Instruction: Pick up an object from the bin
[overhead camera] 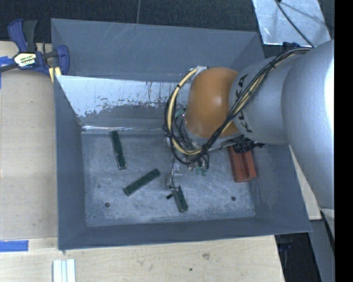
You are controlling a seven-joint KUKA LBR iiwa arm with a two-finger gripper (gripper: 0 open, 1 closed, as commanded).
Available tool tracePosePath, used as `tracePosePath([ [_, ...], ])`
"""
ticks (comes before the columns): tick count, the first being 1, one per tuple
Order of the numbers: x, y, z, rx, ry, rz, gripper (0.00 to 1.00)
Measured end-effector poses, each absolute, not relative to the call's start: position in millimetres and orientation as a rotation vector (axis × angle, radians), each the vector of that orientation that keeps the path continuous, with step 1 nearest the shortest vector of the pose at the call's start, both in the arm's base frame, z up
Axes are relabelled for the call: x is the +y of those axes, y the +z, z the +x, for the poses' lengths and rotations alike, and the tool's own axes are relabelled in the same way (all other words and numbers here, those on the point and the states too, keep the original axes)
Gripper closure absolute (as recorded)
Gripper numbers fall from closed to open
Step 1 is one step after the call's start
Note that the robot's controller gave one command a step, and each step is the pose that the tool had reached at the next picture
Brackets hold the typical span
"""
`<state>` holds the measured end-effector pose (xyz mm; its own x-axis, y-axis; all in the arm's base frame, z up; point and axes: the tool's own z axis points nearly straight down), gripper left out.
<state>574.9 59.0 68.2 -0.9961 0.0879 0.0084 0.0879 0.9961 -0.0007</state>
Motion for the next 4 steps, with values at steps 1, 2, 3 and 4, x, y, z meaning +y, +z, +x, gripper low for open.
tracePosePath([
  [1, 109, 200, 530.8, -3.148, -0.006, -0.131, 0.0],
  [2, 64, 108, 566.9, -3.129, 0.001, 0.261, 0.0],
  [3, 109, 69, 557.9, -3.12, -0.002, 0.356, 0.0],
  [4, 106, 70, 578.1, -3.14, -0.002, 0.213, 0.0],
])
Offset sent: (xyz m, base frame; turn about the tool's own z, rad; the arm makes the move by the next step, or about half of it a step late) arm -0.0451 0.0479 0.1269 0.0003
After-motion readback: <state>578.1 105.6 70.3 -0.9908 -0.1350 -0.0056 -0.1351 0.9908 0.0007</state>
